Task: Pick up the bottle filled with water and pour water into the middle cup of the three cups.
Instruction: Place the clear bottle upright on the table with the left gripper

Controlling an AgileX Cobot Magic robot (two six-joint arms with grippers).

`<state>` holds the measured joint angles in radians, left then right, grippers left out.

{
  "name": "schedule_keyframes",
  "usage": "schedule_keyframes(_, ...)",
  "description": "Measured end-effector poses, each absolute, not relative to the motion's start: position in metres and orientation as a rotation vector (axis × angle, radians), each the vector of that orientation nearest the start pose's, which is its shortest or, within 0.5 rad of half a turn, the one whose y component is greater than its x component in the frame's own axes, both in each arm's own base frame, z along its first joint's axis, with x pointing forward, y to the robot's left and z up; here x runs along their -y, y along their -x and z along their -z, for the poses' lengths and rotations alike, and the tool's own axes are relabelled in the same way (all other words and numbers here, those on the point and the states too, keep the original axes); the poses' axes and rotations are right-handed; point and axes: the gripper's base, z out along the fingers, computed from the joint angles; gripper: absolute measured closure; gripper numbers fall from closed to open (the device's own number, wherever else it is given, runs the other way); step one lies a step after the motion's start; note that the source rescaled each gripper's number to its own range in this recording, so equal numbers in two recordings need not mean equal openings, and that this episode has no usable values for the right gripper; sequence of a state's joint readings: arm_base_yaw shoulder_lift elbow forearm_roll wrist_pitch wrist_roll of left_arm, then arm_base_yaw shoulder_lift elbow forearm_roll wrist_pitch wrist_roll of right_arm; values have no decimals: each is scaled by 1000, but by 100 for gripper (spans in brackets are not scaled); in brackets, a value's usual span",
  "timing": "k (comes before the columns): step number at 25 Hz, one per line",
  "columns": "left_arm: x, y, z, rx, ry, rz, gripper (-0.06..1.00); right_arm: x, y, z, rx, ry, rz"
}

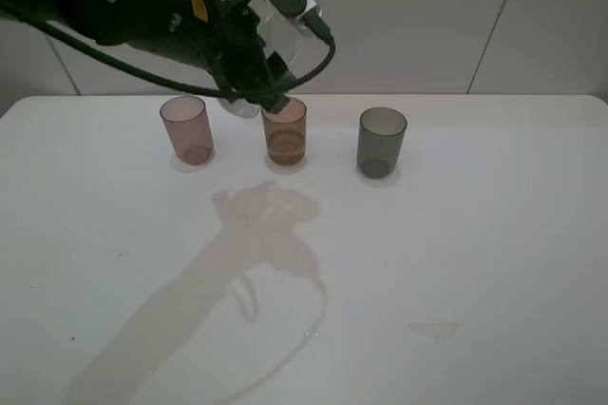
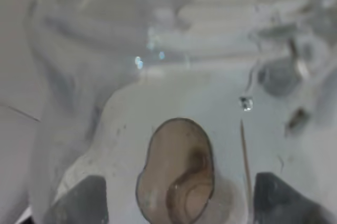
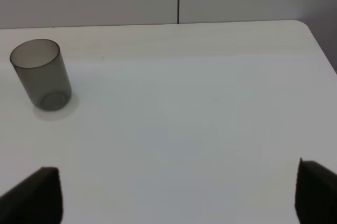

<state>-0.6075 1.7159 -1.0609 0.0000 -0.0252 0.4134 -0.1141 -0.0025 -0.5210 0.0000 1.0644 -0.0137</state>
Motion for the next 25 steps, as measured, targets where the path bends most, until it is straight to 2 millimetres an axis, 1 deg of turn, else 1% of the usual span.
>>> schedule_keyframes(2,208,-305,-214,-1842,-967,133,94,-1,8,-283,-2023,-102,81)
schedule_keyframes(4,198,-293,-193,-1836,-928,137,94,-1,8,-283,-2023,-102,81)
schedule_keyframes(7,186,-278,-171,-1780,-840,159,94,-1,8,-283,-2023,-102,81)
schedule_keyframes(11,172,-265,-155,-1708,-655,244,94,-1,8,-283,-2023,-102,81)
schedule_keyframes(14,168,-262,-144,-1693,-531,329,94,-1,8,-283,-2023,-102,81)
schedule_keyframes(17,169,-263,-130,-1694,-472,383,94,-1,8,-283,-2023,-102,81)
schedule_keyframes(20,171,-262,-112,-1707,-462,420,94,-1,8,-283,-2023,-102,81)
schedule_keyframes(25,172,-258,-79,-1790,-508,432,94,-1,8,-283,-2023,-102,81)
